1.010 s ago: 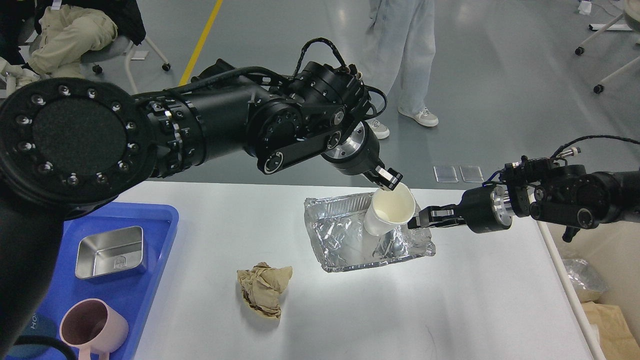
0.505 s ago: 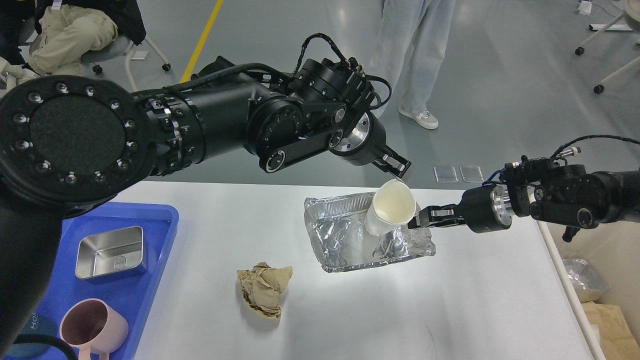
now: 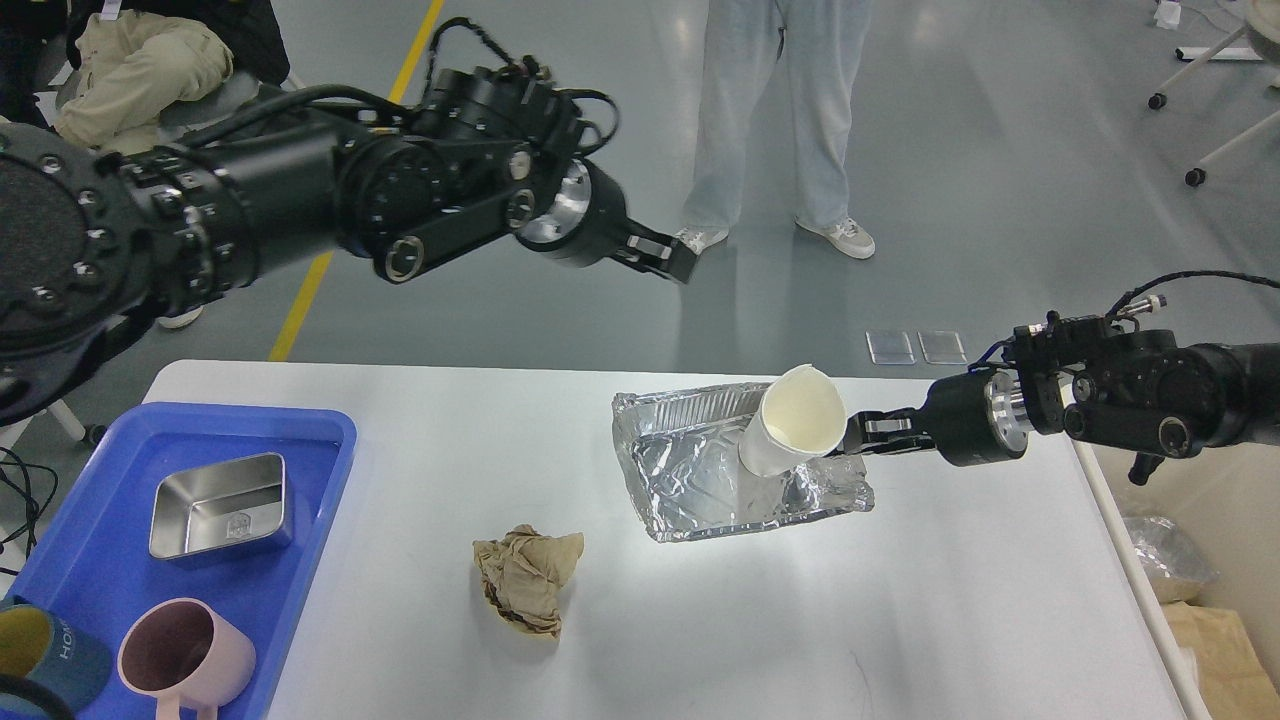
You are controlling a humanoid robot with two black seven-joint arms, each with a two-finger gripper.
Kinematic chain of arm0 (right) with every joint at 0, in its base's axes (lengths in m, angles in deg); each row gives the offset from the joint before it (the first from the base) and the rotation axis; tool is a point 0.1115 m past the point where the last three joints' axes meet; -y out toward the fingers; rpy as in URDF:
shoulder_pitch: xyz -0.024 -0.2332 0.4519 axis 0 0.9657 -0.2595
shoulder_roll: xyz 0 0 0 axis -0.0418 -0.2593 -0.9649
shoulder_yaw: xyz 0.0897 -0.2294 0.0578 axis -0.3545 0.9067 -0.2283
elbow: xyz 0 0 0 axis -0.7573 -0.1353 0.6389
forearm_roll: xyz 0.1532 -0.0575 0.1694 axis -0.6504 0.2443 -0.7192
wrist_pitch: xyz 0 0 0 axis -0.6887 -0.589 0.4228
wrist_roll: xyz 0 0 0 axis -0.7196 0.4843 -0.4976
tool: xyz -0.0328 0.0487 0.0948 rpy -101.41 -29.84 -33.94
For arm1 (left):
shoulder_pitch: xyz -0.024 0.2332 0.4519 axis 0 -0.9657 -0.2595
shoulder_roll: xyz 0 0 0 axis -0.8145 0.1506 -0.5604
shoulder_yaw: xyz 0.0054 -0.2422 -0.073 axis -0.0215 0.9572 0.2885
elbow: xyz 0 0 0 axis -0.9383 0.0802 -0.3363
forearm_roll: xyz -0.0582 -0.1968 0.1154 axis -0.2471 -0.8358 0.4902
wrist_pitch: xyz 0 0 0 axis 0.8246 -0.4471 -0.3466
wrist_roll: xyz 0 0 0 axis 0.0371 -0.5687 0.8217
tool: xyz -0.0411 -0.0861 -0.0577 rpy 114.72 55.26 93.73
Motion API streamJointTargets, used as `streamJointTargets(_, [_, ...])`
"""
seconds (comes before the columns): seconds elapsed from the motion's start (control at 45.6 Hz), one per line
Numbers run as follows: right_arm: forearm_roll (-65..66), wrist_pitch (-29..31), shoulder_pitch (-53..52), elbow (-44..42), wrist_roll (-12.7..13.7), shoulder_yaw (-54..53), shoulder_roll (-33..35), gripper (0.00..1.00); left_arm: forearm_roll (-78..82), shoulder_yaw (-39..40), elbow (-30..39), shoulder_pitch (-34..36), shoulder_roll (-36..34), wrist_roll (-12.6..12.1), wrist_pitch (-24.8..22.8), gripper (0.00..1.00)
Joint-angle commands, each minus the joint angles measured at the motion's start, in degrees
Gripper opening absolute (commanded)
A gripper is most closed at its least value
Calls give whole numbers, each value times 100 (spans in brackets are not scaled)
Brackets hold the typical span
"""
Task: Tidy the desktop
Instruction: 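Withdraw the left gripper and swing it toward the brown paper wad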
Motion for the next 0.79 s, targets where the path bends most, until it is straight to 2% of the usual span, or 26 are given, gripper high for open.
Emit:
streamJointTargets(0.0, [0, 3, 5, 1, 0, 1, 3, 0, 63, -3, 18, -480, -909, 35, 76, 74])
streamJointTargets(0.219, [0, 3, 13, -8, 0, -34, -41, 0, 326, -11, 88, -1061, -1912, 79, 199, 74])
streamJointTargets(0.439, [0, -5, 13, -17, 0, -51, -41, 0, 1091, -20, 589, -1553, -2457, 106, 1244, 72])
streamJointTargets(0.593, [0, -5, 22, -17, 0, -51, -41, 0, 1785, 32, 1625, -1615, -3107, 123, 1965, 72])
streamJointTargets(0.768, [0, -14, 31, -34, 0, -78, -76, 0, 2014, 252, 2724, -1492, -3828, 123, 2010, 72])
